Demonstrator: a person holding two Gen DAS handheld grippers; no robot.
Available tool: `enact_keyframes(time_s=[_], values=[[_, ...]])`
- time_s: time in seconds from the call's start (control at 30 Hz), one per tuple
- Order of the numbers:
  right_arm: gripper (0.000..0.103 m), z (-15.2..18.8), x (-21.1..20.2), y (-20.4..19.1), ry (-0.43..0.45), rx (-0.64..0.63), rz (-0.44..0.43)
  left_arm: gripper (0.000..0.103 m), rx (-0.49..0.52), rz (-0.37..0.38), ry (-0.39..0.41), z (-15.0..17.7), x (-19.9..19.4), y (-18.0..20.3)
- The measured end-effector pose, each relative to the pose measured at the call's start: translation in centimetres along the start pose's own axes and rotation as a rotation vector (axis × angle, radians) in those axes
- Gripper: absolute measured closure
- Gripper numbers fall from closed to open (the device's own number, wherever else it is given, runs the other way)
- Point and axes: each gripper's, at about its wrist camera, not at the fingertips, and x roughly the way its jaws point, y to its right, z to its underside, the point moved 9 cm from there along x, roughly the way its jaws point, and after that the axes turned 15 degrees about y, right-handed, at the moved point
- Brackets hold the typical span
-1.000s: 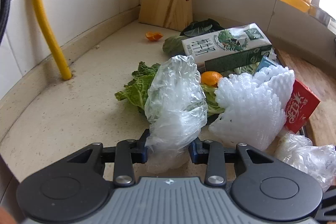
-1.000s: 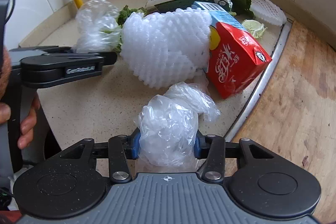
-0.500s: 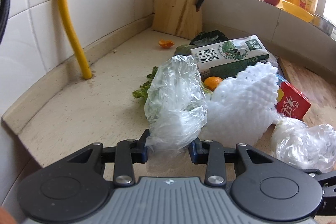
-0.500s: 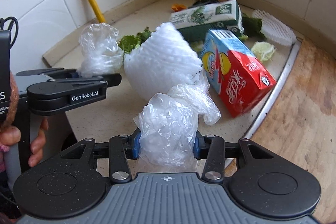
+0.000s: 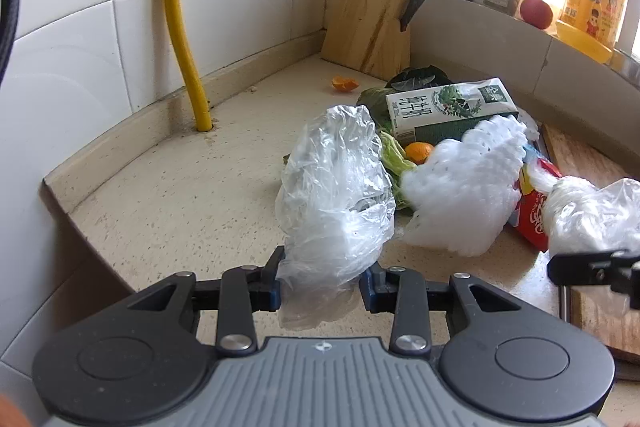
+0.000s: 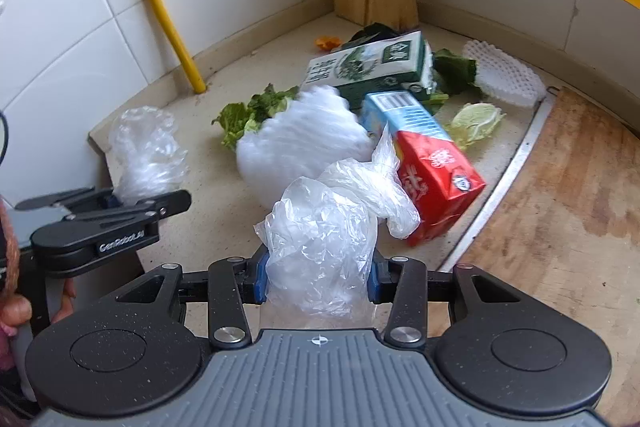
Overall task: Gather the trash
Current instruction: 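Lift both held plastic bags and carry them toward the trash bin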
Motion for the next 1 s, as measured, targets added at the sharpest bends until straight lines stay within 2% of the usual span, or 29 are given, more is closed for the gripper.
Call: enact_keyframes(time_s=[0.4, 0.6, 0.77, 1.0], values=[[0.052, -1.5, -1.6, -0.3, 0.050, 0.016, -0.055, 0.069, -0.029, -0.020, 0.034, -0.3, -1.7, -0.4], [0.052, -2.0, -2.0, -1.7, 0.052, 0.026, -0.123, 0.069, -0.039, -0.048, 0.056, -0.6, -3.0, -1.2], [0.052, -1.6, -1.0, -5.6, 0.023, -0.017, -0.222, 0.069, -0.064, -0.123, 0.060, -0.2, -4.5, -3.8], [0.052, -0.4, 1.1, -13.4, -0.040, -0.126, -0.415, 0.069, -0.121, -0.291, 0.049, 1.6, -7.7, -9.4]])
